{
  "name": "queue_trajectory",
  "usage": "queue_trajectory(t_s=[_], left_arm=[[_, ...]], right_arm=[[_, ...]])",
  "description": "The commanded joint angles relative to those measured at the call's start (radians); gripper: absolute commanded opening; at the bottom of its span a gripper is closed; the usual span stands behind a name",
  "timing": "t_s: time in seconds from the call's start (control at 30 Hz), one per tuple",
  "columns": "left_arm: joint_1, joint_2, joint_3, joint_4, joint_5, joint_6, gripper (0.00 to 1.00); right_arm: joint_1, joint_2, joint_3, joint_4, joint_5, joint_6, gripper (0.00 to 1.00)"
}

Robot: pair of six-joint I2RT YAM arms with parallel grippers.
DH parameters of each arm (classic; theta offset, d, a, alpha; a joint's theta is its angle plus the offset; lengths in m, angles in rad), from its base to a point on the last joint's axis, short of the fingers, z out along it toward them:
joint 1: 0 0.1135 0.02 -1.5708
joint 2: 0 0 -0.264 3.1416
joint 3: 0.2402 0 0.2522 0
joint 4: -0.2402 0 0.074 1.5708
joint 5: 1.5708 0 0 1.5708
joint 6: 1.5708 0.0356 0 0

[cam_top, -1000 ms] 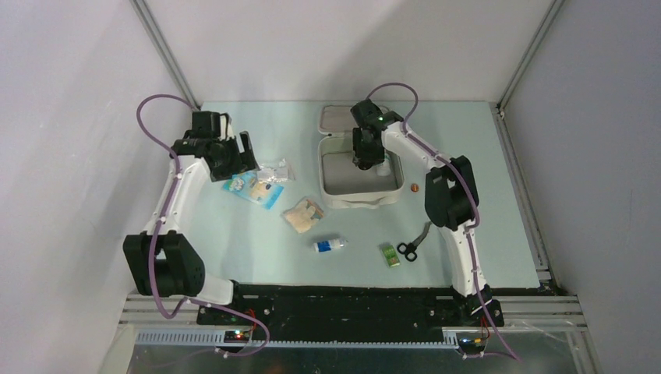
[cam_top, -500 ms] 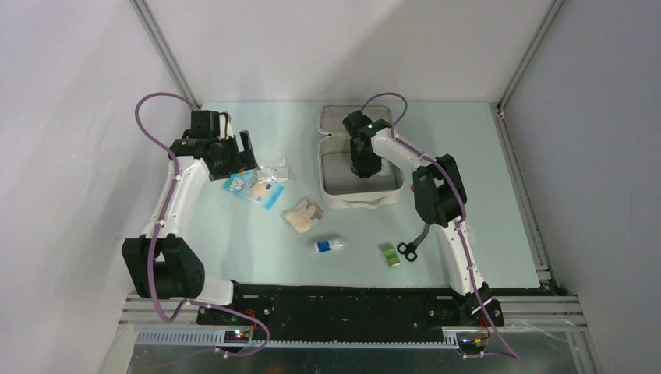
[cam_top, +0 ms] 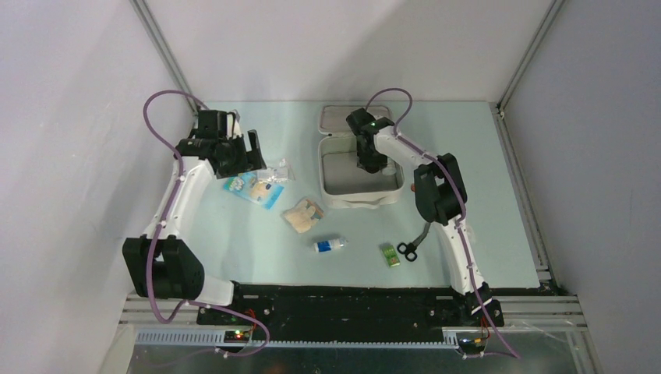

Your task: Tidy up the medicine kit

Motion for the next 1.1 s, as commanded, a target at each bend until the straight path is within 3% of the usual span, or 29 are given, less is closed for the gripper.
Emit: queue_trajectory(t_s=[0.0,0.17,0.37,0.47,0.57,0.87,1.07], left_arm=[[-0.008,-0.027,0.024,0.03,0.014,-0.009,0.9],[-0.01,-0.026,0.027,0.033,0.016,-0.009,0.9],[-0.011,-0.017,0.033,0.039,0.024,-0.014,0.9],[-0.012,-0.011,0.038,0.04,0.025,-0.014,0.9],[-0.016,-0.008,0.046,0.041,0.025,-0.013,0.9],[-0.023,-0.019,0.041,0.04,0.009,-0.008,0.9],[-0.024,-0.019,0.05,0.04,0.003,-0.006,0.9]], right_arm=[[-0.006,-0.017,0.051,-0.003,0.048,-0.005,0.47],[-0.018,-0.08,0.048,-0.028,0.02,-0.003,0.49],[-0.028,-0.123,0.039,-0.041,-0.044,-0.01,0.59],[-0.028,-0.134,0.031,-0.039,-0.066,-0.018,0.68],[-0.027,-0.14,0.027,-0.028,-0.1,-0.037,0.7],[0.019,-0.087,0.121,0.051,-0.291,-0.083,0.53],[0.023,0.002,0.175,0.022,-0.182,-0.016,0.4]])
